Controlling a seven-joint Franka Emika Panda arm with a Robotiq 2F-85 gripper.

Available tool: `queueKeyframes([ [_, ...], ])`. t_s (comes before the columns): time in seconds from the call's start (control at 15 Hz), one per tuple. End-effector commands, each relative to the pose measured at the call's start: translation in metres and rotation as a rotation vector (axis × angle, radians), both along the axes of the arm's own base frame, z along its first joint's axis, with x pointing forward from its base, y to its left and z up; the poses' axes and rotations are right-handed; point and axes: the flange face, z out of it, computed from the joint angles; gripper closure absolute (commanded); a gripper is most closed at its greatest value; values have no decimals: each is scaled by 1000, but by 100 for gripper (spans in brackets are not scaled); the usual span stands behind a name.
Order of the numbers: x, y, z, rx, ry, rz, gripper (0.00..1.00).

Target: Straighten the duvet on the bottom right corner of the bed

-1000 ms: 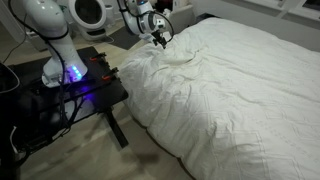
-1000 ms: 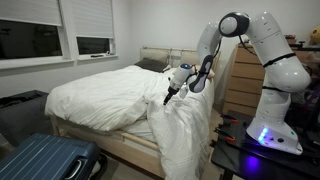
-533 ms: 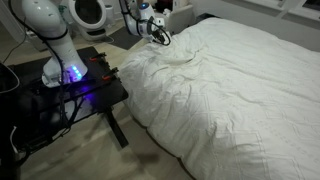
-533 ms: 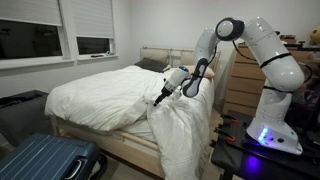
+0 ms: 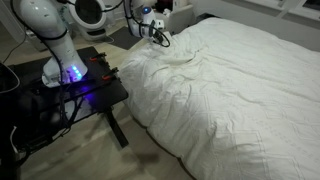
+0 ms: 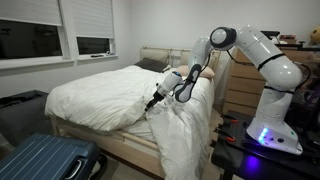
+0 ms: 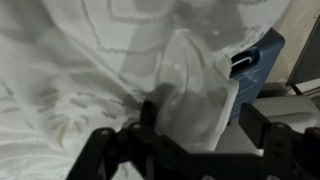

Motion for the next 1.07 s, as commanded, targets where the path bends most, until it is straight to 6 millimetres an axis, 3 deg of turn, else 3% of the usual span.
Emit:
queueKeyframes([
  [0.0, 12, 14, -2, 5, 4, 53, 42],
  [0.27, -3, 44, -3, -12, 66, 106, 73],
  [0.4, -26, 80, -6, -18, 127, 151, 88],
  [0.53, -57, 130, -10, -13, 208, 220, 99],
  [0.73, -103, 214, -14, 23, 331, 367, 100],
  [0.93, -152, 310, -6, 33, 438, 494, 100],
  [1.0, -163, 332, -2, 26, 469, 518, 100],
])
